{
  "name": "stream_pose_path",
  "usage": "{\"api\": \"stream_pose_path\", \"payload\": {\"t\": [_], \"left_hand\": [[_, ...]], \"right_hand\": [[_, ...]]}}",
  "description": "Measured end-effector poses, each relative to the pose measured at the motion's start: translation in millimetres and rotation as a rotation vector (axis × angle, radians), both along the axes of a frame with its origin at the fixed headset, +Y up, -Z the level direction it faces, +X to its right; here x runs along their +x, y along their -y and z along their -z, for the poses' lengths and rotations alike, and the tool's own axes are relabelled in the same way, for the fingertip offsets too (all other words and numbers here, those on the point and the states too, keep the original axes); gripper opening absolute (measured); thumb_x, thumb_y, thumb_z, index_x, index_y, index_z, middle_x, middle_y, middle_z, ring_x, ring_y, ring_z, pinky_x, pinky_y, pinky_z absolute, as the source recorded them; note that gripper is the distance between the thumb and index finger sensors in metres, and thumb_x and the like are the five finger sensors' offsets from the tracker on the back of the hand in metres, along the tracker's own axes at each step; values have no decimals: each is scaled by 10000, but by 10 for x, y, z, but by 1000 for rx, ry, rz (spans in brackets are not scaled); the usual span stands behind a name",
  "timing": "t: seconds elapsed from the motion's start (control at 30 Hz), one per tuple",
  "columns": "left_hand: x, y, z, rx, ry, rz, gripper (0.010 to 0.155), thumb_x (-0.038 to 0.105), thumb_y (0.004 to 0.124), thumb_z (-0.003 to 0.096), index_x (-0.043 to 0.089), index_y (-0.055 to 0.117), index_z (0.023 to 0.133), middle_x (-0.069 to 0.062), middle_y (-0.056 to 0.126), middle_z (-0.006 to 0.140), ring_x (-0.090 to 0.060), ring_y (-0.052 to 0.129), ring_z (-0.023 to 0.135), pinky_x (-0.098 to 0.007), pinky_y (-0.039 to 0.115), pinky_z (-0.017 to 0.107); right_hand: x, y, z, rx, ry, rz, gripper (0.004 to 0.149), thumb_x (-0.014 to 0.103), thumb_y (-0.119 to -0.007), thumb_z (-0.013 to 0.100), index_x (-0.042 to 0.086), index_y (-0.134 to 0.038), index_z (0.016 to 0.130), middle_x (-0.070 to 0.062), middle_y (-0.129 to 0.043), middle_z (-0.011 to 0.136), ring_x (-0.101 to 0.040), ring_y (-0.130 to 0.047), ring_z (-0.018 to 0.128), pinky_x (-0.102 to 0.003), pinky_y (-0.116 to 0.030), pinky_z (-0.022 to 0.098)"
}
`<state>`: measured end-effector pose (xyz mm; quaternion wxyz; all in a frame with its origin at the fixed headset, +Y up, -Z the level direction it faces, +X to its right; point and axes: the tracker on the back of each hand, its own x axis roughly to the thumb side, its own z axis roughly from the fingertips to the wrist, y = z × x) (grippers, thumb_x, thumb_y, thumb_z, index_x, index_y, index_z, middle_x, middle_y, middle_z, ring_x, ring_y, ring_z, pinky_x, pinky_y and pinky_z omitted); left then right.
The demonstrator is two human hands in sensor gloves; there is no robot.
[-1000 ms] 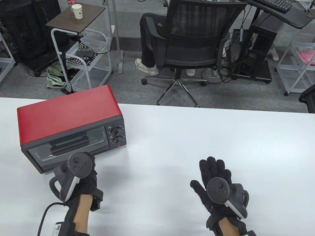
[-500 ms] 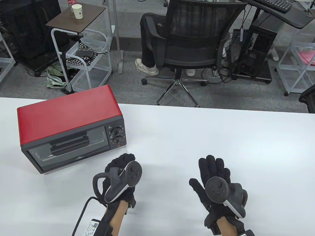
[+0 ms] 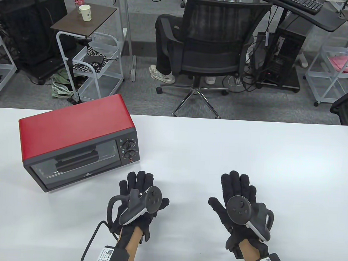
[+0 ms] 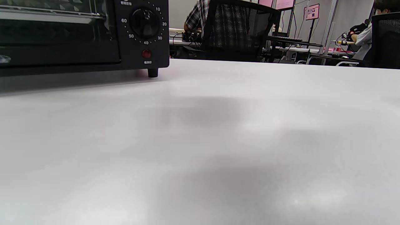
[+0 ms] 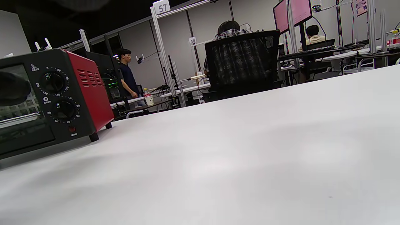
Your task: Close oven door by handle
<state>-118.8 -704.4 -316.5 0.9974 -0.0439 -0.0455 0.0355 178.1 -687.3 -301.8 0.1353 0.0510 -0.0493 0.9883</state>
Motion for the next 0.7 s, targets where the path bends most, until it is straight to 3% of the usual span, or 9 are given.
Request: {"api": "stream_pose_path", "payload": {"t": [0.23, 0.7], "left_hand": [[-71, 43, 3, -40, 6, 13, 1014, 760, 573, 433, 98, 261, 1135, -233, 281, 1198, -521, 268, 1081, -638, 260, 685], [-103, 24, -6, -64, -3, 22, 972, 728, 595, 450, 94, 317, 1132, -220, 337, 1195, -508, 306, 1083, -624, 278, 688]], "right_hand": [[-35, 55, 8, -14, -8, -50, 835, 696, -521, 441, 272, -182, 1076, -83, -158, 1212, -338, -104, 1040, -556, -228, 755], [-139, 87, -4, -15, -26, -102, 831, 690, -515, 444, 269, -172, 1072, -87, -156, 1210, -336, -110, 1040, -549, -228, 755]]}}
